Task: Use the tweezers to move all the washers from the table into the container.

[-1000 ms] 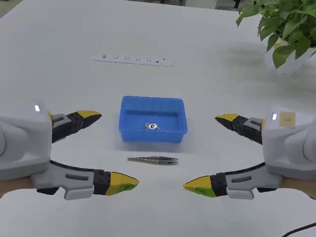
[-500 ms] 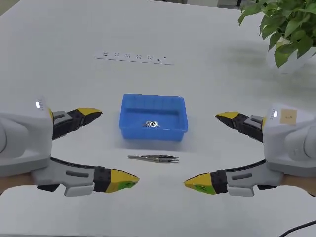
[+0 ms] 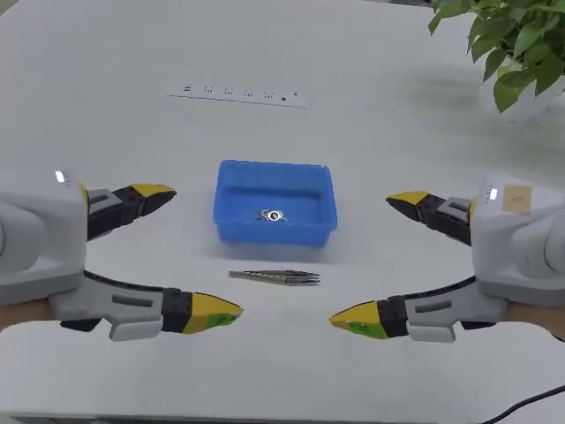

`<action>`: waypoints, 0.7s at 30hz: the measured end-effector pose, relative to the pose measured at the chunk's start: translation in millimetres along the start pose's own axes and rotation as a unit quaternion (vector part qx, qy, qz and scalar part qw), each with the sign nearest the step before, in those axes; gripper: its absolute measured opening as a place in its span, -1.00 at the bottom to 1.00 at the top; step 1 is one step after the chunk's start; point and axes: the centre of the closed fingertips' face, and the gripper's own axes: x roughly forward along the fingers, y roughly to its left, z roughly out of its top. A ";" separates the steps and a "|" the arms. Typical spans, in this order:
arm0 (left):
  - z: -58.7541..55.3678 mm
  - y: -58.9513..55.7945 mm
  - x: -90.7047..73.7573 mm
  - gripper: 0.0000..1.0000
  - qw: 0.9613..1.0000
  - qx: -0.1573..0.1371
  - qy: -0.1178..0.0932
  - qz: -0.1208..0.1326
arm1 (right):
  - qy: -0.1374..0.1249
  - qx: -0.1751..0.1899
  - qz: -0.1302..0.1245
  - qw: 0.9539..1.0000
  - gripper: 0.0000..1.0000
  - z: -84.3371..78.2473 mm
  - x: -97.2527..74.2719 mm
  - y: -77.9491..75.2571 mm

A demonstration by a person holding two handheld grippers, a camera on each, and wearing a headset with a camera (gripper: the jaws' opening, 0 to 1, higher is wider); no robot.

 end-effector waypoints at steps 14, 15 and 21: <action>2.1 1.0 1.6 0.99 1.000 -0.001 -0.002 0.003 | -0.007 0.008 -0.003 1.000 0.99 1.9 0.9 -0.1; 2.3 1.0 1.4 0.99 1.000 -0.002 -0.002 0.003 | -0.008 0.008 -0.003 1.000 0.99 2.6 0.6 0.0; 2.0 -0.4 1.7 0.99 1.000 0.001 0.007 0.003 | -0.020 0.013 -0.007 1.000 0.99 5.3 -0.4 -1.4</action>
